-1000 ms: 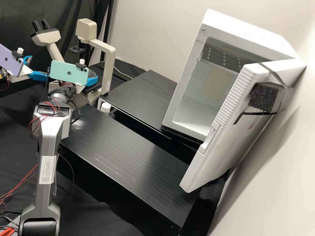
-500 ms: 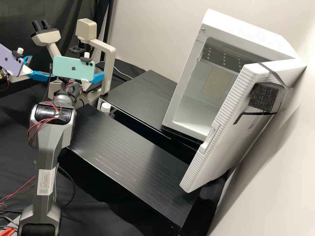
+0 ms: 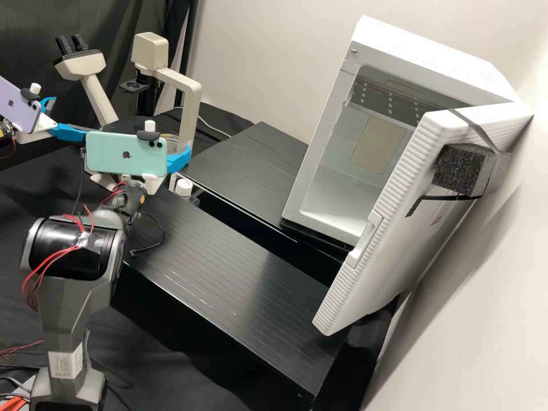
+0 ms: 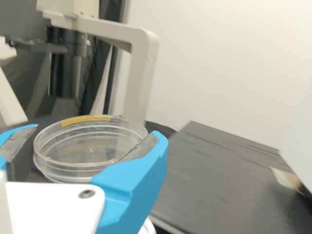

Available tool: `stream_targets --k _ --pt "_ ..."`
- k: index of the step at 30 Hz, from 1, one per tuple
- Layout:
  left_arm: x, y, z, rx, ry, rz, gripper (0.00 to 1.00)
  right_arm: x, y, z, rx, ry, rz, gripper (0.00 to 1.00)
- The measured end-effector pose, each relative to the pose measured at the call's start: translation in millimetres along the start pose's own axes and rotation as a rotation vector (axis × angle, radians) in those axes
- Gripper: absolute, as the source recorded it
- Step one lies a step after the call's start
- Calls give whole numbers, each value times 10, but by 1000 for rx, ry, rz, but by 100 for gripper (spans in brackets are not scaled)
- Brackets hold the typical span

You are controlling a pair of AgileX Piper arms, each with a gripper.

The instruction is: Move the petri dish to the bench.

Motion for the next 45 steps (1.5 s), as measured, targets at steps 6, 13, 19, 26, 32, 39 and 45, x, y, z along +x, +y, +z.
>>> stream_targets --k 6,13,19,26,32,39,45 --pt "0 0 0 0 0 0 100 -489 154 309 49 -74 53 0" --pt "0 0 0 0 0 0 100 -1131 320 560 127 -92 153 0" --pt "0 0 0 0 0 0 100 -1452 334 566 129 -53 191 0" --pt "0 0 0 0 0 0 100 -1628 104 648 128 -120 73 0" --pt "0 0 0 0 0 0 100 -1685 -24 766 112 -208 26 0" --pt "0 0 0 0 0 0 100 -1679 -12 906 109 -316 48 0" --pt "0 0 0 0 0 0 100 -1661 -12 964 103 -362 64 0"
